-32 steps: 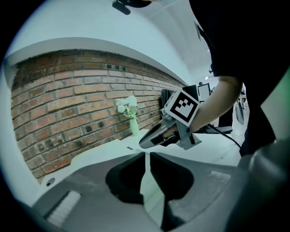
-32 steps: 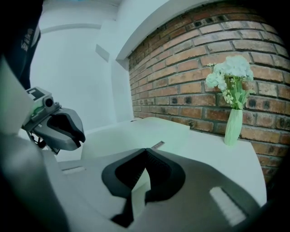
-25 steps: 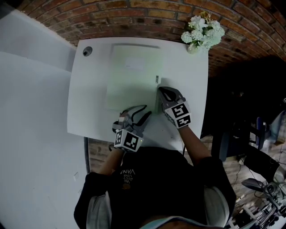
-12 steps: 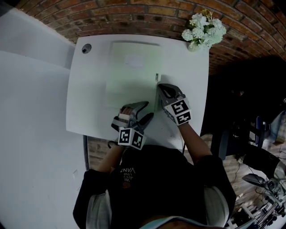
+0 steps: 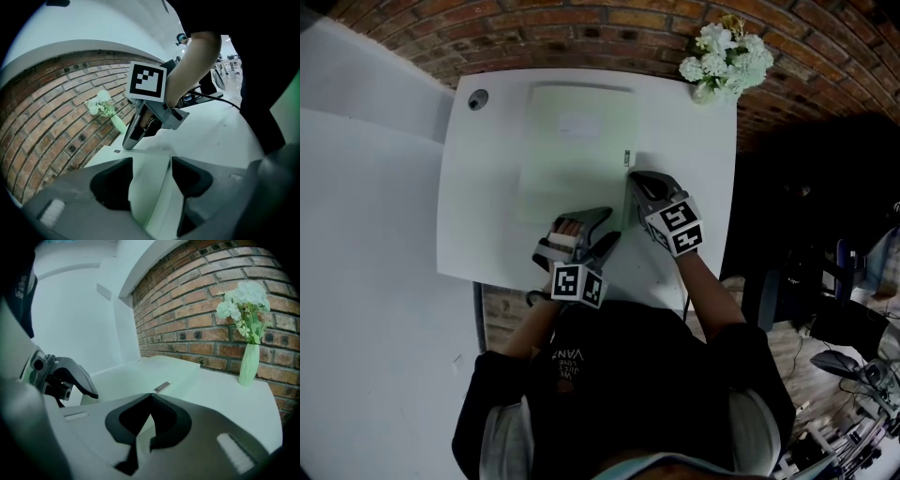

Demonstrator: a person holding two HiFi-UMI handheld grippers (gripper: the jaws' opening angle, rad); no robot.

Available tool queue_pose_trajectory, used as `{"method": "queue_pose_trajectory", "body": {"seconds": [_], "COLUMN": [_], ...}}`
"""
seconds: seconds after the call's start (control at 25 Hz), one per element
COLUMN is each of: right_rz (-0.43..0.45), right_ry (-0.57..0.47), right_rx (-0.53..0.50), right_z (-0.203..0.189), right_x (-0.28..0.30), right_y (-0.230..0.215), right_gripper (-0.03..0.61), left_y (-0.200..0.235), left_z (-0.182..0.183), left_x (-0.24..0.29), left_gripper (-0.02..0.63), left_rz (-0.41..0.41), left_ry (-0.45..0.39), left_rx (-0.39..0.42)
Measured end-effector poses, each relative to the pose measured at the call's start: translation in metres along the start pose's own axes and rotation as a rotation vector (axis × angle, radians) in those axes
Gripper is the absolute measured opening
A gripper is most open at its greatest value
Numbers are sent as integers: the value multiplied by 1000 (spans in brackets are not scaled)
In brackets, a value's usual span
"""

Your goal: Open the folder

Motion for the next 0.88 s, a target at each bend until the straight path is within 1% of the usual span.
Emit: {"method": "queue_pose_trajectory", "body": {"seconds": [0.16, 0.28, 0.4, 0.56, 0.64, 0.72, 0.88], "right_rz": [4, 4, 4, 0, -1, -2, -6], "right_ry": [-3, -11, -7, 1, 4, 4, 3], "right_rx": [29, 45, 37, 24, 23, 22, 24], "right_z": [-1, -2, -2, -2, -2, -1, -1], "right_x": [0, 0, 0, 0, 0, 0, 0], "right_y": [-1, -2, -2, -1, -1, -1, -1], "right_gripper": [-2, -2, -3, -3, -3, -3, -3], "left_y": [2, 3, 5, 4, 6, 7, 6], "left_z": [2, 3, 4, 5, 7, 11, 15], "left_x": [1, 0, -2, -4, -6, -9, -13], "left_gripper": [254, 253, 253, 253, 248, 214, 170], "left_rz": [-3, -4, -2, 12, 20, 28, 21], "left_ry": [-8, -20, -35, -45, -70, -105, -123], "left_rx": [6, -7, -21, -18, -28, -30, -2]}}
Point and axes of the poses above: the fingertips, and each gripper's own axes: x forward along the fingers, y to its left, z out of its top, the point moved 6 cm from there along -x, backward along the fingers, and after that the axes turned 3 degrees about -z, right-handed, at the moved point
